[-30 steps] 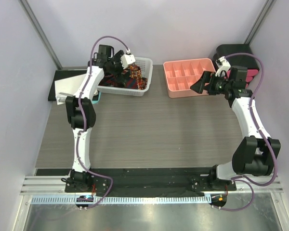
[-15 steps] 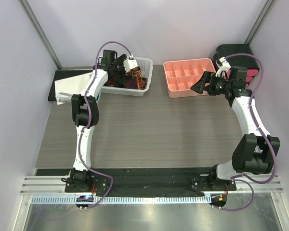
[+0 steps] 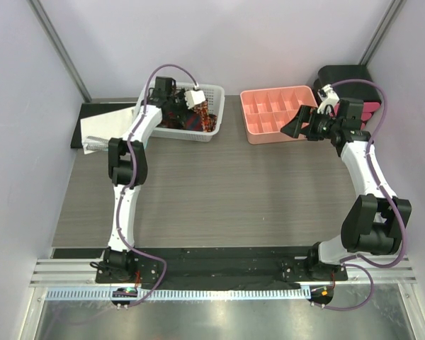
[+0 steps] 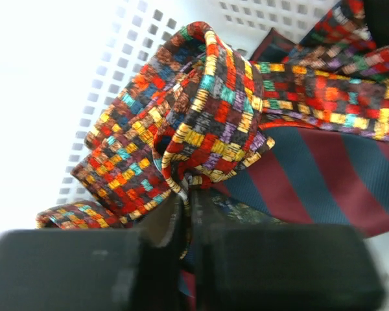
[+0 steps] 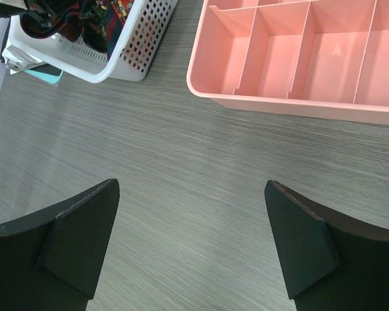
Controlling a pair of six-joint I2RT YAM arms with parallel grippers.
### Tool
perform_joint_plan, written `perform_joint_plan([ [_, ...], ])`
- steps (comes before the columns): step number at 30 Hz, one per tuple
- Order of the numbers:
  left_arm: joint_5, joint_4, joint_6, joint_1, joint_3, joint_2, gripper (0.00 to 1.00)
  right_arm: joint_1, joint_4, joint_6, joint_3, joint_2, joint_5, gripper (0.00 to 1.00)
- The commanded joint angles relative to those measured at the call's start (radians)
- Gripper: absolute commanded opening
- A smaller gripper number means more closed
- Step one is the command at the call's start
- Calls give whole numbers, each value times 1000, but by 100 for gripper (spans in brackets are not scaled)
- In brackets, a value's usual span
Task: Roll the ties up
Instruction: Pick up the tie from the bin, then place the tie at the center of the board.
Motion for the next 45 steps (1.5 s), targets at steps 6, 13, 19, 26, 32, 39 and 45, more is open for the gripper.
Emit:
perform_joint_plan([
  [6,55,104,-83,-2,-79,-264,0,-6,21,21,40,10,-25,100],
  [13,38,117,-135,-6,-69,-376,0,-6,18,29,71,29,-45,100],
  [19,-5,39,-42,-7,-105,-379,0,-4,18,41,85,34,-53,100],
  [26,-82,-12,4,-6,-224,-345,0,-6,5,26,82,25,-45,100],
  [32,-106,-96,4,30,-228,-301,0,-6,-3,20,85,42,-45,100],
  [39,-71,-280,17,47,-157,-295,26,-6,-3,24,91,65,-48,100],
  [45,-60,-350,32,65,-155,-305,52,-6,-3,29,93,69,-50,100],
])
